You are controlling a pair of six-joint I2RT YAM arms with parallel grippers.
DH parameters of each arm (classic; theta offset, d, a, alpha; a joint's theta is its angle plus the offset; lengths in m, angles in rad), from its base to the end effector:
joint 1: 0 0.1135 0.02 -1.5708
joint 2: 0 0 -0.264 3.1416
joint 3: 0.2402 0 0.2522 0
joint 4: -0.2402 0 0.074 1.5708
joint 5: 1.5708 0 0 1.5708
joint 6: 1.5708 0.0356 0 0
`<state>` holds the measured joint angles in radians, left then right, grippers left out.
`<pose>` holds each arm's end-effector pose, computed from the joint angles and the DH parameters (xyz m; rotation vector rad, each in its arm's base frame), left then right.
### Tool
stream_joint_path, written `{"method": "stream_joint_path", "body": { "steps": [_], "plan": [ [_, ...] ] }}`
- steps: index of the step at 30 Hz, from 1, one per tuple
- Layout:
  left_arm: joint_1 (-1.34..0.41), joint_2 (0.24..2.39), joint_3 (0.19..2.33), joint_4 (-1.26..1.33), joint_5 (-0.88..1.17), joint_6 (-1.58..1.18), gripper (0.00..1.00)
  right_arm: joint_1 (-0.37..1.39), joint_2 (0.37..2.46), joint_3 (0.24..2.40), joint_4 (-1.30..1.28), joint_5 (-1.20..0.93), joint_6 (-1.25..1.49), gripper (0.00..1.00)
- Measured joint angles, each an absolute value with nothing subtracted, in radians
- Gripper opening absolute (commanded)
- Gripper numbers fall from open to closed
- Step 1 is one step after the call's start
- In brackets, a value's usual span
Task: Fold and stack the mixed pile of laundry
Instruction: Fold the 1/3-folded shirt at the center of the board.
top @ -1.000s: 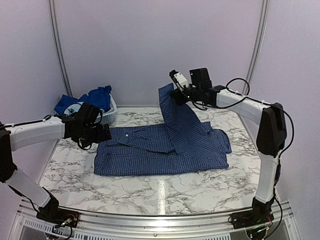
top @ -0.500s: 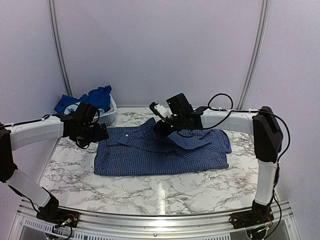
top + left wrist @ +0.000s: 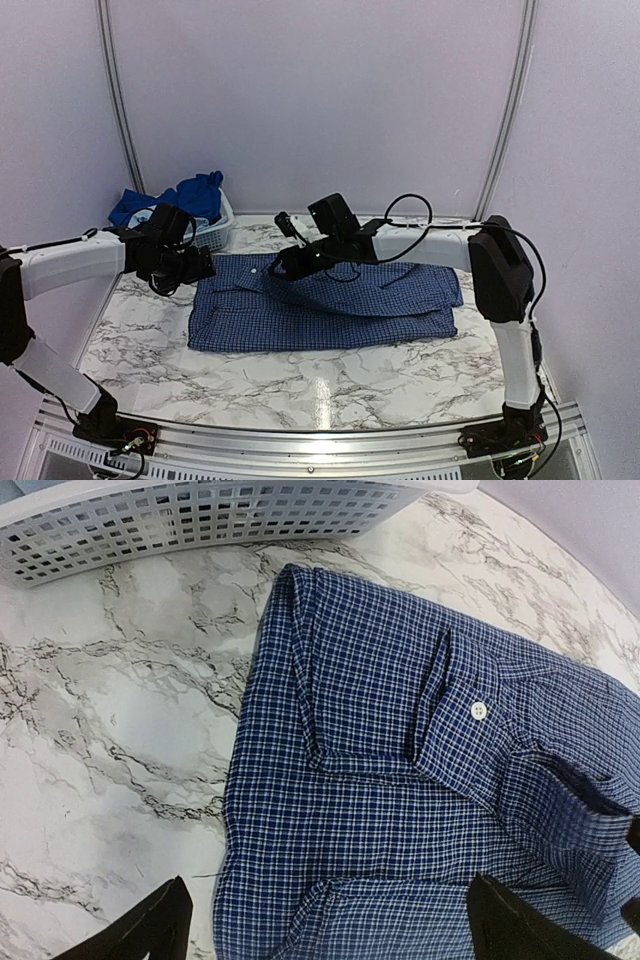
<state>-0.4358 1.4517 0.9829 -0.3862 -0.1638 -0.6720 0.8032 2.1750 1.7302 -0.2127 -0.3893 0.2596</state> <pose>0.2797 -0.1239 0.2361 -0.3608 2.4072 -0.3088 0.3386 0.3703 0.2142 -0.8520 2.2074 0.9866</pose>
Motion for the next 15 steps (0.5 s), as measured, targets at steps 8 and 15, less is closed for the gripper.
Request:
{"method": "stream_joint_path", "body": {
  "steps": [8,15],
  "plan": [
    [-0.435,1.438,0.980,-0.342,-0.060,-0.625,0.99,0.752,1.954,1.551,-0.200,-0.557,0.276,0.73],
    [-0.482,1.507,1.089,-0.311,0.064,-0.525,0.99,0.594,1.663,1.275,-0.166,-0.587,0.297,0.66]
  ]
}}
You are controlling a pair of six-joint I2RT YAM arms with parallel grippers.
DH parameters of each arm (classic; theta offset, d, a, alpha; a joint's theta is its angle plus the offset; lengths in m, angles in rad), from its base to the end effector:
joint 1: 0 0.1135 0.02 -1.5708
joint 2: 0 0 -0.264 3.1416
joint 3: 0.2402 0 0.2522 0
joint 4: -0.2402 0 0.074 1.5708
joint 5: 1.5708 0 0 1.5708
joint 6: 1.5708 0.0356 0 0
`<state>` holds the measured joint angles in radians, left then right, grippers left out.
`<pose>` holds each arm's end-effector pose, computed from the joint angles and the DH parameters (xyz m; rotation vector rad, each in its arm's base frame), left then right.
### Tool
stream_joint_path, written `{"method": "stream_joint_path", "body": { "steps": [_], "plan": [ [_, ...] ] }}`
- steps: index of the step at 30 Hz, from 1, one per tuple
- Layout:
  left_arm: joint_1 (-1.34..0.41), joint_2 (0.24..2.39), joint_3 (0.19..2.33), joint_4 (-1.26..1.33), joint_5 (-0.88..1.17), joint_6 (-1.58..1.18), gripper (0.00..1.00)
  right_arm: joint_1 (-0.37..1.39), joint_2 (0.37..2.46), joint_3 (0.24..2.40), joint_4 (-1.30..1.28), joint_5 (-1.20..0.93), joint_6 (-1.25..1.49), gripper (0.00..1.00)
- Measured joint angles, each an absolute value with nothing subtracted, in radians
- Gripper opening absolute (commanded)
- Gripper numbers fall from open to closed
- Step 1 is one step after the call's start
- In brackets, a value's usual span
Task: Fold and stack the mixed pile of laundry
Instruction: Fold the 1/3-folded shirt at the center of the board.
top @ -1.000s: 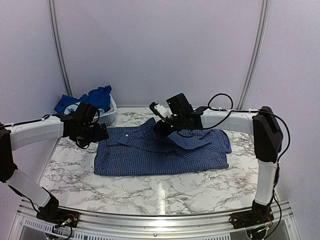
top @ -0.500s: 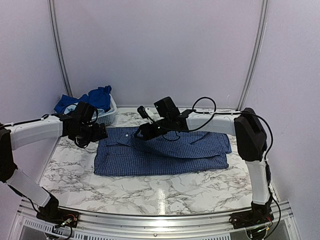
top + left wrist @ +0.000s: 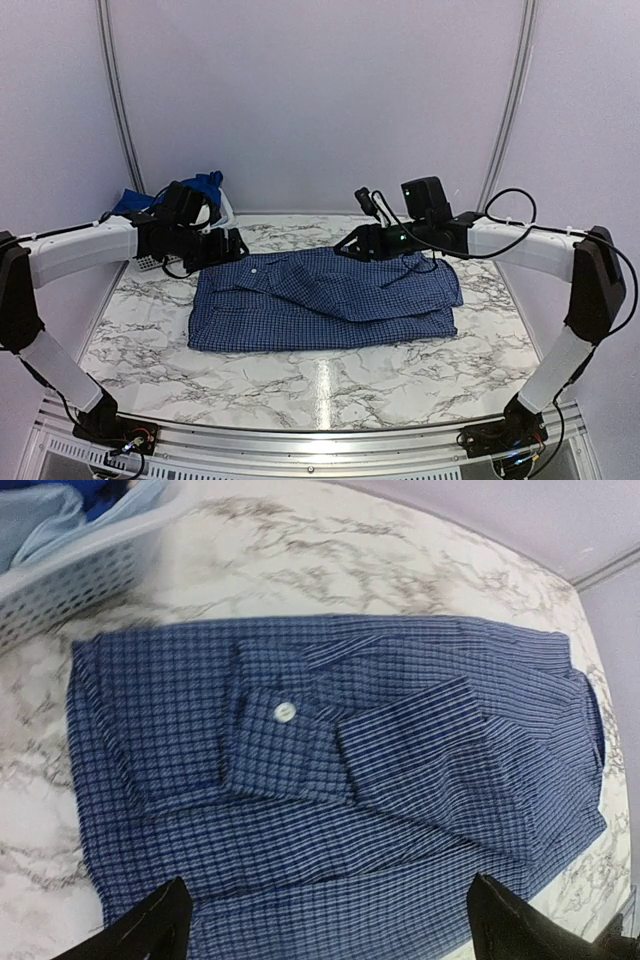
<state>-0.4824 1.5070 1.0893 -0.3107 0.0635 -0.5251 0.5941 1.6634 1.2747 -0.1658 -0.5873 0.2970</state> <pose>0.2941 -0.1565 0.2595 -0.0169 2.3698 -0.5784 0.3055 0.2301 0.2845 -0.6943 2.1281 1.1321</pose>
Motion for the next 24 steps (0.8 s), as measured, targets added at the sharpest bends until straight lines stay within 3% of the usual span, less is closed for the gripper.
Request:
{"method": "stream_joint_path", "body": {
  "steps": [6,10,13,20,24],
  "plan": [
    [-0.602,1.697,1.370,-0.345,0.055,-0.424,0.99,0.551,1.655,1.127,-0.197,-0.580,0.331,0.54],
    [-0.666,1.841,1.525,-0.380,-0.007,-0.408,0.99,0.521,1.707,1.147,-0.211,-0.576,0.356,0.49],
    [-0.667,1.865,1.515,-0.408,-0.039,-0.435,0.99,0.520,1.803,1.243,-0.207,-0.582,0.376,0.50],
    [-0.601,1.797,1.425,-0.430,-0.107,-0.488,0.99,0.568,2.045,1.514,-0.173,-0.546,0.428,0.34],
    [-0.580,1.701,1.359,-0.435,-0.136,-0.509,0.99,0.612,2.165,1.657,-0.224,-0.449,0.418,0.31]
  ]
}}
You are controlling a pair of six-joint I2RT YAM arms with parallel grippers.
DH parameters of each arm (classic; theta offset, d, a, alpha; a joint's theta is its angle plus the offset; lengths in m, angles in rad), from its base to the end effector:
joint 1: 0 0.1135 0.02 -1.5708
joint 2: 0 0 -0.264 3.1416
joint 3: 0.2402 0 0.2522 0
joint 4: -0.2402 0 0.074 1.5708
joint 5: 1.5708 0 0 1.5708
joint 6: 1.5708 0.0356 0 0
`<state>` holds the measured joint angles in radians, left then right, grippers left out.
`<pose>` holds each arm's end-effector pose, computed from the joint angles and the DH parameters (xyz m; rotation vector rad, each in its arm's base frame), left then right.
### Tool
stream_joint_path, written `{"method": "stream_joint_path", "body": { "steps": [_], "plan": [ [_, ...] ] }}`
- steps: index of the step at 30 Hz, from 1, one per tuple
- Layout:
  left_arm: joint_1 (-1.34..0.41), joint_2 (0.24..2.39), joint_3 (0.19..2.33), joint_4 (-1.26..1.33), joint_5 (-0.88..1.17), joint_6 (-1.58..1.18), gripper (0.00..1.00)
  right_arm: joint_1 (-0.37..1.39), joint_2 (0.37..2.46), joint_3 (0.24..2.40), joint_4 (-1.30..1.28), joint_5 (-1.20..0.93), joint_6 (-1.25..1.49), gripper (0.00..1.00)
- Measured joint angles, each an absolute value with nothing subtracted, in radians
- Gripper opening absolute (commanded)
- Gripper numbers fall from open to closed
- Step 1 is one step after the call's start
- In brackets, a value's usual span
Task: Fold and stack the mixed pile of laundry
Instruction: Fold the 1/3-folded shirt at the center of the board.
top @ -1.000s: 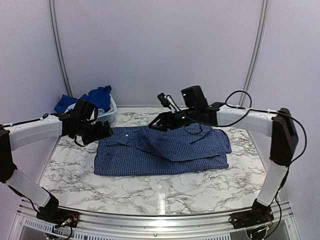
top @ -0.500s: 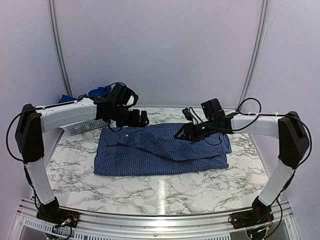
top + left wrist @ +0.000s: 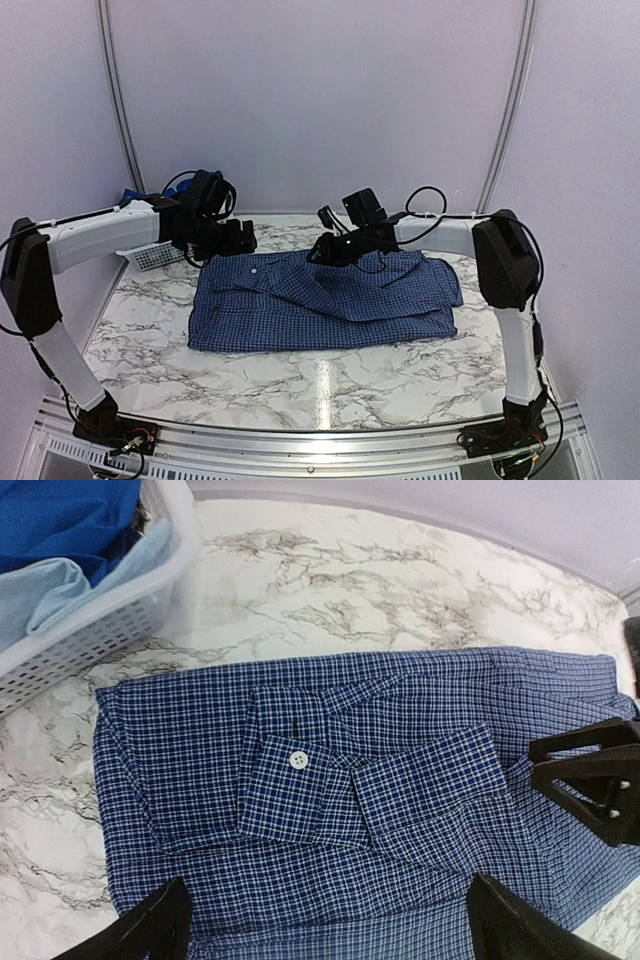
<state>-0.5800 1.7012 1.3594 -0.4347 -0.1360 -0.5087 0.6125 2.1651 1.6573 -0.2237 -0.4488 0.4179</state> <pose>0.3232 -0.2060 0.2731 0.0168 2.3698 -0.3765 0.3920 0.2943 0.1947 -0.4823 2.3942 1.0167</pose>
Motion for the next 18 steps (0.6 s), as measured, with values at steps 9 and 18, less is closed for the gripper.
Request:
{"method": "stream_joint_path", "body": {
  "steps": [9,18],
  "plan": [
    [-0.552,1.533,1.252,-0.434,-0.167,-0.530,0.99,0.698,2.317,1.789,-0.316,-0.429,0.342,0.30],
    [-0.535,1.509,1.221,-0.437,-0.176,-0.526,0.99,0.809,2.315,1.789,-0.308,-0.554,0.301,0.46]
  ]
}}
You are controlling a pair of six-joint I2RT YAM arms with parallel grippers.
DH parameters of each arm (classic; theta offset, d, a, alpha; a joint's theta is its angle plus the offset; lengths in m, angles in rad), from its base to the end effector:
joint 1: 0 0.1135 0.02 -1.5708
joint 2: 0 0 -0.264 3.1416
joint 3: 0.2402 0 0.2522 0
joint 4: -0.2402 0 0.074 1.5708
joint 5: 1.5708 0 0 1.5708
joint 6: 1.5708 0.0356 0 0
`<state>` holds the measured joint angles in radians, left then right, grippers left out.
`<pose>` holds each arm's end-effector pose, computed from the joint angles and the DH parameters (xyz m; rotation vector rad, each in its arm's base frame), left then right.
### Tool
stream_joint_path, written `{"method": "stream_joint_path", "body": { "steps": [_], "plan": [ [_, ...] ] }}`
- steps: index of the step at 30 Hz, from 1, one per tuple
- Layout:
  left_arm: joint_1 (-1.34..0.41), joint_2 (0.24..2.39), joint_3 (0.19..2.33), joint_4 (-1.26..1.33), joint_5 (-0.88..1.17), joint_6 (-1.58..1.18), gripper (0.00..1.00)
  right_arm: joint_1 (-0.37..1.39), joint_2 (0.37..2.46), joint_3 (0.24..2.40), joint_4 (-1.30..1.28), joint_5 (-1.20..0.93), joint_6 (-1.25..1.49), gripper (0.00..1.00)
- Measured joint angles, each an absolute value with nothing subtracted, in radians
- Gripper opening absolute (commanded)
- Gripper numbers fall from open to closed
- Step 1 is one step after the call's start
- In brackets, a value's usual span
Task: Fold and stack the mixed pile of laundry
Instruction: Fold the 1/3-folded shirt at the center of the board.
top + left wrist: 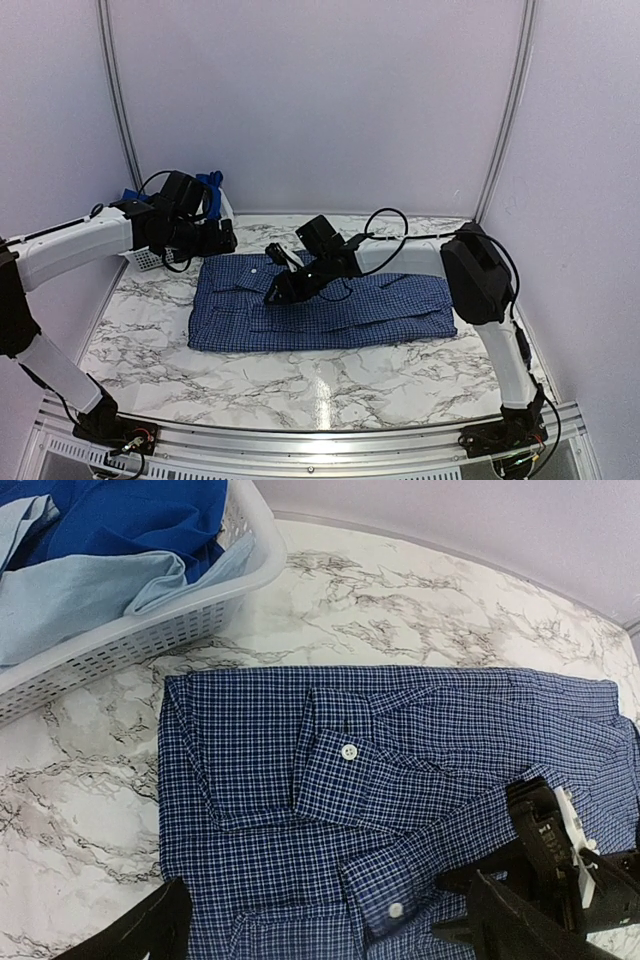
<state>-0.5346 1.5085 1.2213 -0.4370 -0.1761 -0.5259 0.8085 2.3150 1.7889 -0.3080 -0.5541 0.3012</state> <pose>0.2933 -0.1664 0.2929 -0.0816 2.3048 -0.3496 0.3392 0.3824 0.1593 -0.9157 2.4112 1.1410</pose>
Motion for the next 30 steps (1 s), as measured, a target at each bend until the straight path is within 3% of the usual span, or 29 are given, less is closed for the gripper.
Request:
{"method": "stream_joint_path", "body": {
  "steps": [6,18,24,30],
  "plan": [
    [-0.535,1.522,1.224,-0.437,-0.144,-0.485,0.99,0.803,2.269,1.729,-0.302,-0.581,0.299,0.52],
    [-0.597,1.845,1.391,-0.502,-0.107,-0.332,0.95,0.610,1.734,1.188,-0.294,-0.472,0.387,0.50],
    [-0.615,1.972,1.464,-0.540,-0.130,-0.287,0.85,0.537,1.713,0.987,-0.323,-0.409,0.426,0.50],
    [-0.646,2.039,1.448,-0.578,-0.151,-0.253,0.82,0.462,1.748,0.954,-0.321,-0.403,0.411,0.49]
  ]
}}
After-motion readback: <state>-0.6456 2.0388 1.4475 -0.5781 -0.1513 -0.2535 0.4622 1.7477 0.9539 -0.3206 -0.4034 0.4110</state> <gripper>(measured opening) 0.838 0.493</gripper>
